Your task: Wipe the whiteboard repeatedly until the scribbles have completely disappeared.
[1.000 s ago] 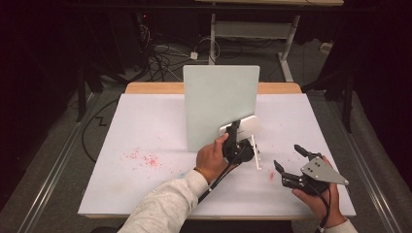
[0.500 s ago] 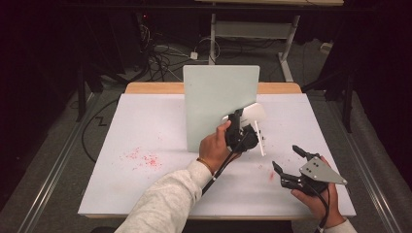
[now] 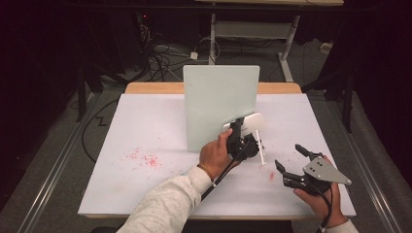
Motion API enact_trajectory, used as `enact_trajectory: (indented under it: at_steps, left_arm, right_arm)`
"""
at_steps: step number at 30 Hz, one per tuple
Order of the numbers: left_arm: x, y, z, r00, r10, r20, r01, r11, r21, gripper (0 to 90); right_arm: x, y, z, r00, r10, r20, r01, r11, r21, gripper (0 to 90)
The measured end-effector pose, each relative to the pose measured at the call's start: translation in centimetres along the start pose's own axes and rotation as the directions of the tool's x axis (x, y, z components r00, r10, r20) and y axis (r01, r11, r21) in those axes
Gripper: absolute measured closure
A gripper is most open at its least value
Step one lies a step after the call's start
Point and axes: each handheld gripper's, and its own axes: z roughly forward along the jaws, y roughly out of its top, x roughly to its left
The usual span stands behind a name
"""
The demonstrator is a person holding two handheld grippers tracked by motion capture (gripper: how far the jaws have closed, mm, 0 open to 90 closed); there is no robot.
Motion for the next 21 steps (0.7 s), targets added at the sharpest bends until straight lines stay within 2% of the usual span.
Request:
enact_trajectory:
  at_steps: [5, 8, 11, 13, 16, 18, 21]
  left_arm:
    - [-0.4, -0.8, -0.2, 0.9998, -0.011, 0.016, 0.011, 0.9999, 0.008, 29.0]
    - [0.2, -0.7, -0.2, 0.9998, -0.021, 0.000, 0.021, 0.9997, 0.008, 29.1]
    - [1.3, -0.2, -0.2, 0.9984, -0.056, -0.009, 0.056, 0.9984, -0.003, 29.0]
    - [1.6, 0.3, -0.1, 0.9986, -0.040, -0.034, 0.041, 0.9992, 0.003, 29.0]
    - [1.8, 1.1, 0.1, 0.9982, -0.044, -0.042, 0.043, 0.9990, -0.006, 29.1]
    - [1.8, 1.6, 0.2, 0.9986, -0.020, -0.048, 0.020, 0.9998, -0.001, 29.1]
    - [1.5, 1.8, 0.3, 0.9988, -0.008, -0.048, 0.008, 1.0000, 0.001, 29.1]
  right_arm:
    - [0.3, 0.1, 0.0, 0.9999, -0.014, -0.003, 0.014, 1.000, -0.005, 21.0]
    - [0.3, 0.0, 0.2, 0.9999, -0.014, 0.000, 0.014, 1.000, 0.002, 21.0]
    - [0.3, 0.0, 0.1, 0.9999, -0.010, 0.001, 0.010, 1.000, 0.000, 21.0]
    - [0.3, 0.0, 0.1, 0.9999, -0.012, 0.000, 0.012, 1.000, 0.001, 21.0]
    - [0.4, 0.0, 0.2, 0.9998, -0.019, -0.005, 0.019, 1.000, 0.006, 21.0]
    - [0.4, 0.0, 0.2, 0.9998, -0.019, -0.006, 0.019, 1.000, 0.005, 20.9]
    - [0.4, 0.0, 0.2, 0.9999, -0.015, -0.006, 0.015, 1.000, 0.001, 21.0]
